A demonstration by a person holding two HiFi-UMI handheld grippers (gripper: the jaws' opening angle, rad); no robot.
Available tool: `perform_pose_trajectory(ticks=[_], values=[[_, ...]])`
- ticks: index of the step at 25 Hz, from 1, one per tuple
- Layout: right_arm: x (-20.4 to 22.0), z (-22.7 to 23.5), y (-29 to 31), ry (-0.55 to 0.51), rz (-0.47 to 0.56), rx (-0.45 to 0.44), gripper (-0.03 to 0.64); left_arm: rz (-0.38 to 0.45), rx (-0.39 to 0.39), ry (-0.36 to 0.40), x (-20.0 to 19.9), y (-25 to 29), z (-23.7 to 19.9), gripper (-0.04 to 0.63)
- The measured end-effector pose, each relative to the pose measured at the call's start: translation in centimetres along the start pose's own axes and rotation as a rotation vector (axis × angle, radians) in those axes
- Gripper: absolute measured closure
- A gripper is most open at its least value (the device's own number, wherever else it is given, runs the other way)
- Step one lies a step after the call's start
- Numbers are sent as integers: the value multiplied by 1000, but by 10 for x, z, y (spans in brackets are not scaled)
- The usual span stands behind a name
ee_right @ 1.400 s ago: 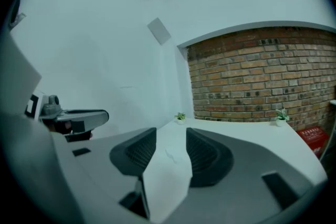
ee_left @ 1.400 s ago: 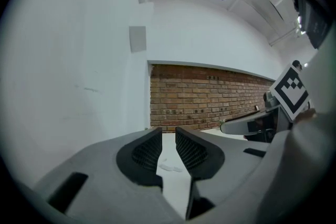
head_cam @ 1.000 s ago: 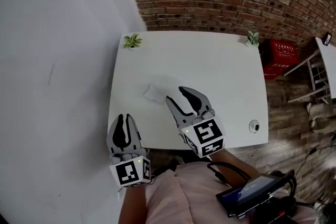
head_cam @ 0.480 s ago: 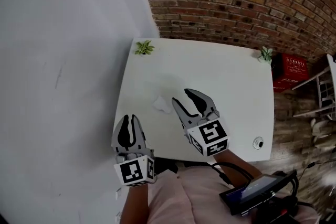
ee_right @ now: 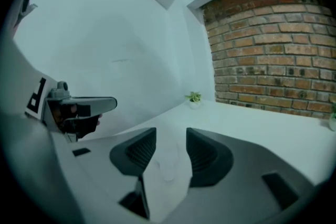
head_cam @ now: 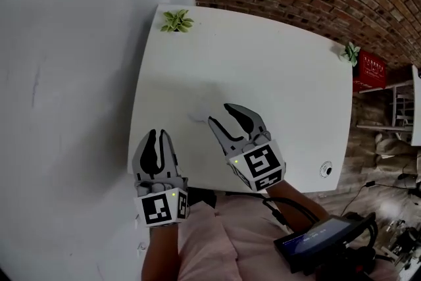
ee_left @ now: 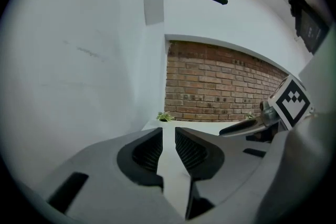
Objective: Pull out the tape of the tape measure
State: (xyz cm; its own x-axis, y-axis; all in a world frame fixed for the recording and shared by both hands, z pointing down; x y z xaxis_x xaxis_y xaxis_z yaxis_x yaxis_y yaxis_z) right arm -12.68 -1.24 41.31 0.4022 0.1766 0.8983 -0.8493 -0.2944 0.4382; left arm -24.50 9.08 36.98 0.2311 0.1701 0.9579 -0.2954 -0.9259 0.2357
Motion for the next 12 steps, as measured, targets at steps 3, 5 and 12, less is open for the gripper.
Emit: perform_pose_trajectory(ticks=[3,5,12], values=[[33,-7,20,15,-79,-30,428,-46,13,-22,26,11,-9,512],[49,-11,31,21,-123,-43,428,-79,17,-41,40,17,-14,512],[85,-24,58,28,-254,-104,428,-150,41,-93,66,29,-25,489]])
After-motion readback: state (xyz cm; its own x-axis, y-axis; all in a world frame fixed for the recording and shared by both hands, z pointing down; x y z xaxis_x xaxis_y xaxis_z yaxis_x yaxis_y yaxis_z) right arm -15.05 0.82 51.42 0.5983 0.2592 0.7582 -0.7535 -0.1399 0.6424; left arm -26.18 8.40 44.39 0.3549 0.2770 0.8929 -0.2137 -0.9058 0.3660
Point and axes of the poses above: the fingertips, and each gripper's own axes: y forward along the fingers, z to its right, x out of its underside, the point moved 2 cm from there along -y, backward along the fingers, and after that the axes turned 7 degrees about -y, right-handed, at the moved point
